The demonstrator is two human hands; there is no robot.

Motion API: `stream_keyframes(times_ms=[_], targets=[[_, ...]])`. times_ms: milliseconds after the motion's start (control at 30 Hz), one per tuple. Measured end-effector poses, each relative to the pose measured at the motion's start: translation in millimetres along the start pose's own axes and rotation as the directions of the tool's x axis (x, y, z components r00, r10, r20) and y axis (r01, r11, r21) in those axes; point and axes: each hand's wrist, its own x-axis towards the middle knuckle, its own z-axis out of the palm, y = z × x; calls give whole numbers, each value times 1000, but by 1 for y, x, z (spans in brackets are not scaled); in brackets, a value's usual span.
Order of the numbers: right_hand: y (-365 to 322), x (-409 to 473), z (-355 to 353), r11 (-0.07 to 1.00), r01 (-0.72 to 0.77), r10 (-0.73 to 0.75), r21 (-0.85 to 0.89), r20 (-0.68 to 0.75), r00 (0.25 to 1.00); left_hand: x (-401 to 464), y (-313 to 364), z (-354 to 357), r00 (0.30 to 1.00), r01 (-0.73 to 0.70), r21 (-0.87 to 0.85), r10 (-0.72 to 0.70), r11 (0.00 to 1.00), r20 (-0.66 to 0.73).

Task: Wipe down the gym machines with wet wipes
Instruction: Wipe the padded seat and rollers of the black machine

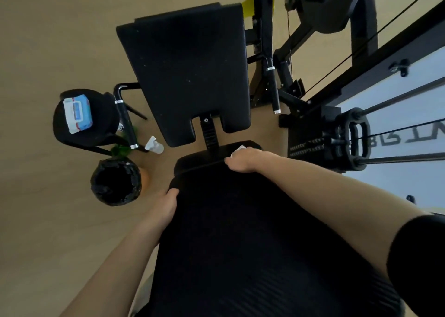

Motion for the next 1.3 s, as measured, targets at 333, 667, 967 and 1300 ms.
stream_keyframes(times_ms=[333, 667, 967, 1300], targets=[[-102, -81, 25, 951, 301, -283, -73, 193, 940, 5, -12, -10, 985, 167, -501, -119, 849, 127], [-82, -322, 57, 872, 484, -468, -74, 163, 868, -20, -7, -13, 983, 168, -508, -104, 845, 151], [-28, -254, 36, 996, 26, -32, -82, -81, 996, -22, -8, -15, 996, 11, -372, 22, 928, 84], [-74, -379, 101, 926, 359, -376, -116, -231, 897, -56, -19, -12, 995, -67, -199, 80, 978, 57]])
